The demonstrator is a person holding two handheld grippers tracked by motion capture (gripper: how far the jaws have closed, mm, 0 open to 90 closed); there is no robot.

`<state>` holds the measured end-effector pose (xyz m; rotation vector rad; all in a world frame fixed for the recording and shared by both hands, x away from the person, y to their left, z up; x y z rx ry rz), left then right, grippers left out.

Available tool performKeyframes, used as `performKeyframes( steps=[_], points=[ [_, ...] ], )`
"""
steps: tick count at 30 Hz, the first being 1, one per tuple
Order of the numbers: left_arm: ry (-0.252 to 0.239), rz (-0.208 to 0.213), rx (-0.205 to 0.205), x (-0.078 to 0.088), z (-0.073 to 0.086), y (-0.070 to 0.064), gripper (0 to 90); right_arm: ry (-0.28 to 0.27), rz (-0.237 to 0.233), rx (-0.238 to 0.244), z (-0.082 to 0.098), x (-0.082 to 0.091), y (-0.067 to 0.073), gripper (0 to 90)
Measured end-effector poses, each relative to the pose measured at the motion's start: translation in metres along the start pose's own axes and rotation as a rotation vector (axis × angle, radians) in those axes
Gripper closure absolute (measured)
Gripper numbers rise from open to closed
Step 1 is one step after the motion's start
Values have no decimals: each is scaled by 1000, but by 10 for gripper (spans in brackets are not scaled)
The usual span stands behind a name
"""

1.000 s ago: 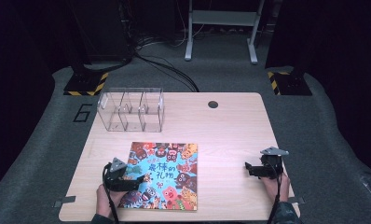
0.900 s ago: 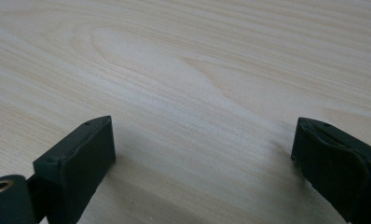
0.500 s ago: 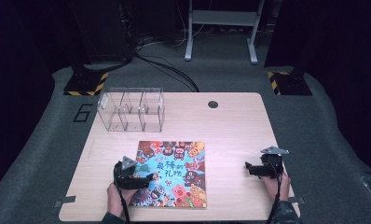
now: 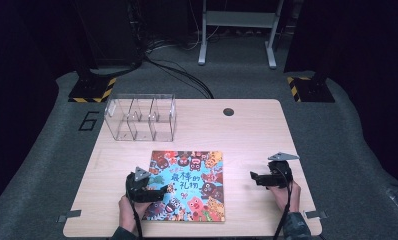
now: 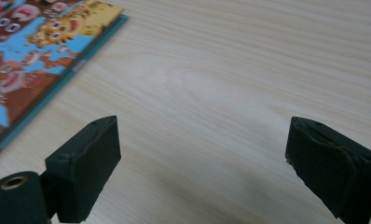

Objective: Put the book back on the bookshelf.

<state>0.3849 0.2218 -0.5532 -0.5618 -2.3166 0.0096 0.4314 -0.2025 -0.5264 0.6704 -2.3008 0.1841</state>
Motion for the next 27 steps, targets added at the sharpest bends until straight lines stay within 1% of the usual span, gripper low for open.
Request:
performKeyframes(
  steps=[1,3,4,5,6,7,8,9,10,11,12,15,16,17,18,19,20,21,22,23,24,25,26,27],
  points=[
    [1,-1,-3,0,0,0,93,9,-11,-2,-1,-2,4,102],
    [-8,-7,3,-1,0,-1,94,28,-46,17,-5,-6,11,111],
    [-8,-7,3,-1,0,-1,94,36,-54,14,-7,-9,16,111],
    [0,1,4,-1,0,-3,94,47,-66,18,-9,-11,20,115],
    [-3,-1,-1,-1,-1,-3,95,49,-83,31,-11,-13,24,123],
    [-4,1,2,-2,-1,-4,95,50,-94,36,-13,-16,29,132],
    [-4,1,2,-2,-1,-4,96,50,-94,36,-13,-16,29,132],
    [-3,5,-2,-2,-1,-4,96,62,-114,45,-16,-20,37,145],
    [-5,1,0,-3,-1,-5,96,67,-128,51,-17,-23,41,146],
    [-5,1,0,-3,-1,-5,96,67,-128,51,-17,-23,41,146],
    [0,5,-5,-3,-1,-7,97,77,-154,52,-19,-29,47,154],
    [-1,11,-8,-3,-1,-7,97,90,-176,58,-21,-35,53,163],
    [2,27,-2,-2,-2,-5,105,112,-187,59,-24,-41,59,182],
    [9,37,-1,-2,-3,-3,108,131,-193,42,-25,-42,63,186],
    [6,37,6,-2,-4,0,106,122,-194,65,-27,-46,63,197],
    [6,37,6,-2,-4,0,85,141,-201,58,-29,-47,66,200],
    [14,24,18,0,-6,9,50,151,-201,50,-31,-49,68,207],
    [11,14,26,0,-8,13,23,156,-207,51,-32,-51,70,216],
    [11,14,26,0,-8,13,5,156,-207,51,-32,-51,70,216],
    [-3,-7,37,3,-10,23,4,174,-213,57,-35,-56,73,225],
    [-6,-21,42,5,-10,28,4,182,-221,53,-37,-58,75,230],
    [-6,-21,42,5,-10,28,6,182,-221,53,-37,-58,75,230],
    [-9,-64,38,8,-12,39,14,184,-227,68,-39,-62,76,243],
    [-11,-74,50,10,-13,45,19,195,-225,62,-40,-62,77,246]
  ],
)
Point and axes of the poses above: each handheld gripper's, and its own axes: x roughly backward along the jaws, z roughly out of its underside, y roughly to its left, the point moved 4 cm from there along -x, roughly forward along the jaws, and after that the axes turned 4 degrees about x, right-handed, at the moved point
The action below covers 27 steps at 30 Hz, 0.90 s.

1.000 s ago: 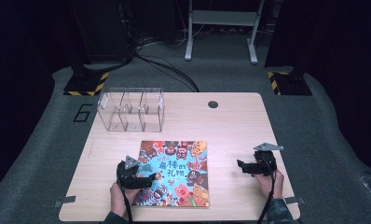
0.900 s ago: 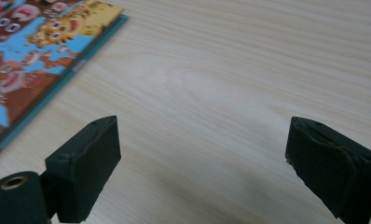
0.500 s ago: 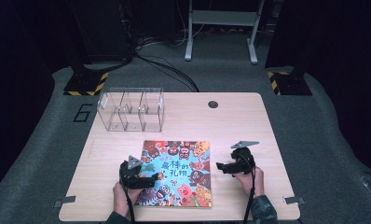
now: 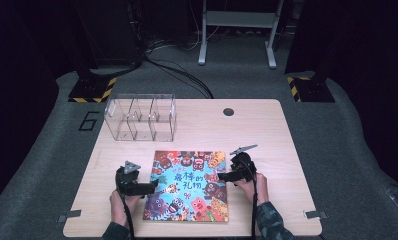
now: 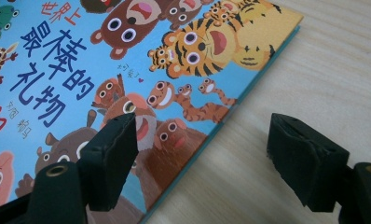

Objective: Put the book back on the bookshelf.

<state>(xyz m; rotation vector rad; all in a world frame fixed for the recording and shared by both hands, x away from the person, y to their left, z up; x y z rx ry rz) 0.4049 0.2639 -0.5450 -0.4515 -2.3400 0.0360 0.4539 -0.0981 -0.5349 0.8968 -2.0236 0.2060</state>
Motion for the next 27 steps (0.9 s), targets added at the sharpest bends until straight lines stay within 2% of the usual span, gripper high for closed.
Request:
performKeyframes(
  steps=[1,2,3,5,8,12,13,17,18,19,21,25,27],
  points=[
    [-2,-18,5,0,-1,5,26,2,0,0,-1,-1,0,249],
    [-2,-18,5,0,-1,5,29,4,1,0,-2,-1,1,256],
    [-5,-46,5,1,-2,13,34,5,4,-5,-3,-2,1,262],
    [10,-55,-3,-1,-1,16,48,13,-3,2,-4,-3,0,273],
    [11,-66,4,-5,1,17,49,28,0,1,-5,-4,1,286],
    [18,-74,-6,-6,1,18,50,44,3,-4,-7,-5,3,297],
    [22,-90,-14,-7,1,19,50,51,-2,-6,-9,-6,4,306],
    [23,-89,-7,-7,3,21,51,62,-12,12,-11,-9,7,323],
    [21,-93,-19,-7,3,21,50,68,2,6,-12,-9,8,326],
    [25,-93,-11,-8,3,20,43,71,5,8,-12,-9,7,328],
    [33,-102,-22,-8,3,19,37,65,1,5,-12,-9,7,337],
    [-5,-117,-23,-10,6,17,43,69,13,2,-13,-9,7,339],
    [-8,-120,-25,-9,7,16,55,64,6,-3,-12,-9,7,340]
  ],
)
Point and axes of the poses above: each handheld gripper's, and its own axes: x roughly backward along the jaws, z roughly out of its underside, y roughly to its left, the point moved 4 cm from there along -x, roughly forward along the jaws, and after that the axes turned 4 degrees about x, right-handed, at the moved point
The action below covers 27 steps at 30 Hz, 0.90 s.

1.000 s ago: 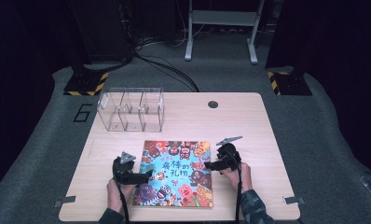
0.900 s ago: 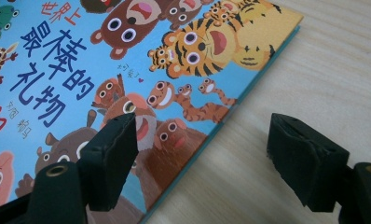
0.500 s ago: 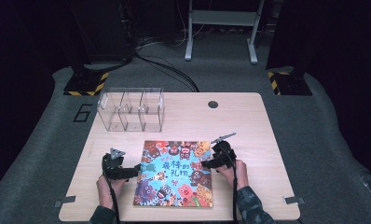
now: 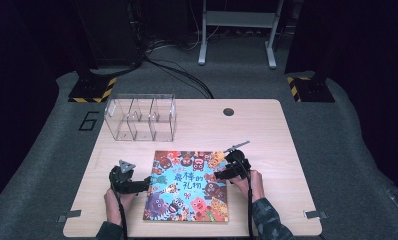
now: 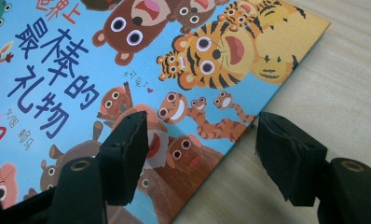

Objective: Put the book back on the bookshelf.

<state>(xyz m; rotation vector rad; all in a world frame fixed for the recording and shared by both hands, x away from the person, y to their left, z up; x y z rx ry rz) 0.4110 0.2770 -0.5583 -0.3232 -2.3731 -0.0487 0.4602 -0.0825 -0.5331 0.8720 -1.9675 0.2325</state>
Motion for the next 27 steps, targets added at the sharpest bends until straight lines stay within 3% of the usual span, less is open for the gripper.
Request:
performKeyframes(
  steps=[4,8,9,10,14,17,23,27],
  points=[
    [-4,4,-4,0,0,0,65,-15,-16,-5,1,0,-2,349],
    [-12,8,0,0,0,-1,77,-25,-47,-42,2,2,-5,369],
    [-11,8,-3,0,0,-1,77,-20,-39,-57,2,2,-4,386],
    [-10,8,-4,0,0,-1,77,-18,-30,-26,1,2,-6,398],
    [-9,9,-7,1,1,0,77,46,20,-22,-3,0,2,384],
    [-8,9,-8,1,1,0,79,53,10,-20,-4,0,2,374],
    [-9,17,-9,1,1,-1,86,5,-48,-46,-3,3,-2,390],
    [-9,18,-10,1,1,-1,87,-13,-54,-51,-4,8,-2,400]
  ],
)
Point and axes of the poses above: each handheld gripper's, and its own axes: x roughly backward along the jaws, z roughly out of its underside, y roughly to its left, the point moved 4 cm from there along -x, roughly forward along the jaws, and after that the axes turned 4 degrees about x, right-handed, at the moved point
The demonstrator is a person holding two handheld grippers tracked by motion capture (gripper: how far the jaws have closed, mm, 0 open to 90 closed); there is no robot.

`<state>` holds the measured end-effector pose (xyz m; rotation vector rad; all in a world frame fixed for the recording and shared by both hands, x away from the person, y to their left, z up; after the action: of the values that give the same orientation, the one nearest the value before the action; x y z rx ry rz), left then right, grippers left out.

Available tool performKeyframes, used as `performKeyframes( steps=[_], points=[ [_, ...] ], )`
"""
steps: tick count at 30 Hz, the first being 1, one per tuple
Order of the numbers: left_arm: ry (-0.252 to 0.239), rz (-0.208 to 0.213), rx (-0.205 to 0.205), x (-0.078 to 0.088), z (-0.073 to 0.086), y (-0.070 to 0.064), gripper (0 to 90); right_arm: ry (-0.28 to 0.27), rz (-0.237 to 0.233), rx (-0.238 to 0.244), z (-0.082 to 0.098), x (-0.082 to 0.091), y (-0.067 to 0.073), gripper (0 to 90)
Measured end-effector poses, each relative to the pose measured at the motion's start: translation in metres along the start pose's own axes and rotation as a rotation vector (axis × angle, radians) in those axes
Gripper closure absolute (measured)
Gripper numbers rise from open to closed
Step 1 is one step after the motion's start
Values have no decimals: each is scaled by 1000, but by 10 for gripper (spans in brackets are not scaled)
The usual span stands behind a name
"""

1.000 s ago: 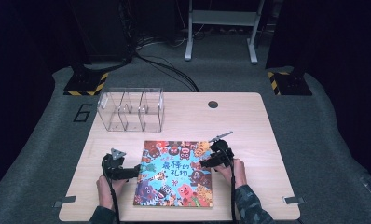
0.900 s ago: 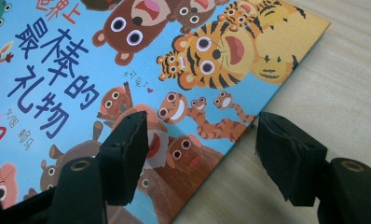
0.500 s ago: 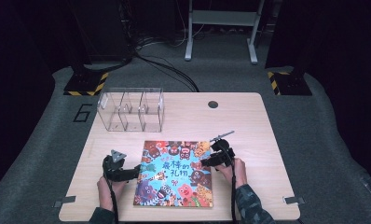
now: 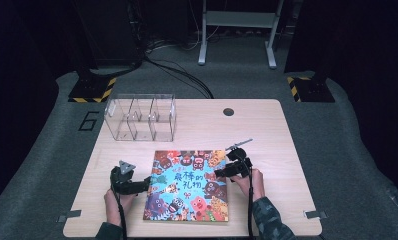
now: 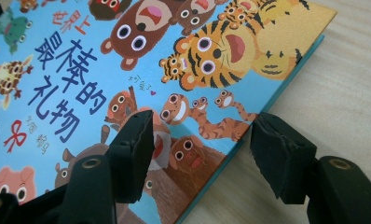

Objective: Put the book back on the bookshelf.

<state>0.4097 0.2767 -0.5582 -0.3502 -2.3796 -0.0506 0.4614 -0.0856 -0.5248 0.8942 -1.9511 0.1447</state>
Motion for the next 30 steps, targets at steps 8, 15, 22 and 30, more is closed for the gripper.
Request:
performKeyframes(
  steps=[8,15,22,30],
  points=[
    [5,21,-23,0,0,0,86,-76,-48,1,-10,17,1,398],
    [4,39,-33,1,0,-1,85,-139,-116,-36,-26,26,1,380],
    [-13,109,6,2,0,3,59,-123,-116,-16,-37,19,6,369],
    [-37,172,44,6,-4,-1,1,-116,-112,-10,-42,18,7,373]
  ],
)
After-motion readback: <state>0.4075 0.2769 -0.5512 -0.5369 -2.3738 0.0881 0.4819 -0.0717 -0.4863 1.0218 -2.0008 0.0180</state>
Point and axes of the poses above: each handheld gripper's, and its own axes: x roughly backward along the jaws, z roughly out of its underside, y roughly to its left, the point moved 4 cm from there along -x, roughly forward along the jaws, and after that the axes turned 4 degrees about x, right-handed, at the moved point
